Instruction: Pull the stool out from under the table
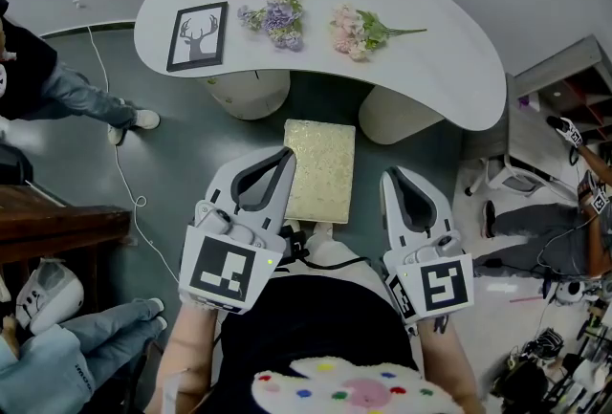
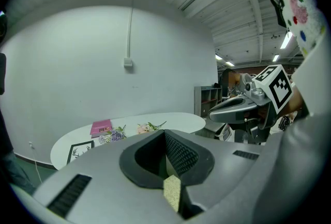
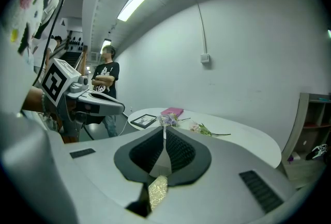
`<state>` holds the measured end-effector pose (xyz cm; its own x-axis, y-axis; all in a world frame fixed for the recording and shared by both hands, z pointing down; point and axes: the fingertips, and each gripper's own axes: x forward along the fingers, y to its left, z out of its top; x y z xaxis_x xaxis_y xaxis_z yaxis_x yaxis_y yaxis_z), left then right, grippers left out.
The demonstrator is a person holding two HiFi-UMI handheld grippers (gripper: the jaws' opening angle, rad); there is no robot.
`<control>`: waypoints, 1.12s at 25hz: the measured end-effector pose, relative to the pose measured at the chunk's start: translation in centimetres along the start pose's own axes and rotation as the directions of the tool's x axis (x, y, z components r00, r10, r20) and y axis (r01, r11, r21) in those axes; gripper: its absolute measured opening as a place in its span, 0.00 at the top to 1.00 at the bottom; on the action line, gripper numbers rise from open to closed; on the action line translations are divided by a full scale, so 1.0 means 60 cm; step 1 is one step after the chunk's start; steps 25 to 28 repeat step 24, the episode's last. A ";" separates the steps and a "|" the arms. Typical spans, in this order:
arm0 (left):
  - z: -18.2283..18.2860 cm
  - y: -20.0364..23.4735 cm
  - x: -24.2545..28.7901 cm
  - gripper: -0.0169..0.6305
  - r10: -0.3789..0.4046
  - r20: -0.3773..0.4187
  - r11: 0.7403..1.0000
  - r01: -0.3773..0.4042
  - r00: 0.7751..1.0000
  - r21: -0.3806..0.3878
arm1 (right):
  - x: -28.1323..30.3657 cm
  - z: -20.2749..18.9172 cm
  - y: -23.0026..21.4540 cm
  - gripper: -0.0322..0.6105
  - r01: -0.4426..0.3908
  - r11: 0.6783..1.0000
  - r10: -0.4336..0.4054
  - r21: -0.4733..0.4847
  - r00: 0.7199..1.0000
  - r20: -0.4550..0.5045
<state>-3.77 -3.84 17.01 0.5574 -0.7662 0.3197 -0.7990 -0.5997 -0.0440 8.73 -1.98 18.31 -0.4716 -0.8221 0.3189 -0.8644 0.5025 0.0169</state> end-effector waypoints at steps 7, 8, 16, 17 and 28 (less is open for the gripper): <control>0.002 -0.004 0.000 0.95 -0.008 0.003 1.000 0.008 1.000 0.007 | -0.001 0.000 0.001 0.89 0.003 1.000 -0.003 -0.007 1.000 -0.008; 0.002 -0.004 0.001 0.95 -0.008 0.002 1.000 0.008 1.000 0.007 | -0.001 0.000 0.001 0.89 0.003 1.000 -0.003 -0.006 1.000 -0.009; 0.001 -0.005 0.001 0.95 -0.009 0.005 1.000 0.009 1.000 0.006 | -0.002 -0.003 0.004 0.89 0.001 1.000 -0.001 -0.008 1.000 -0.011; 0.001 -0.005 0.001 0.95 -0.009 0.005 1.000 0.009 1.000 0.006 | -0.002 -0.003 0.004 0.89 0.001 1.000 -0.001 -0.009 1.000 -0.011; 0.001 -0.003 0.001 0.95 -0.008 0.004 1.000 0.008 1.000 0.003 | 0.000 -0.003 0.005 0.89 0.001 1.000 -0.001 -0.011 1.000 -0.015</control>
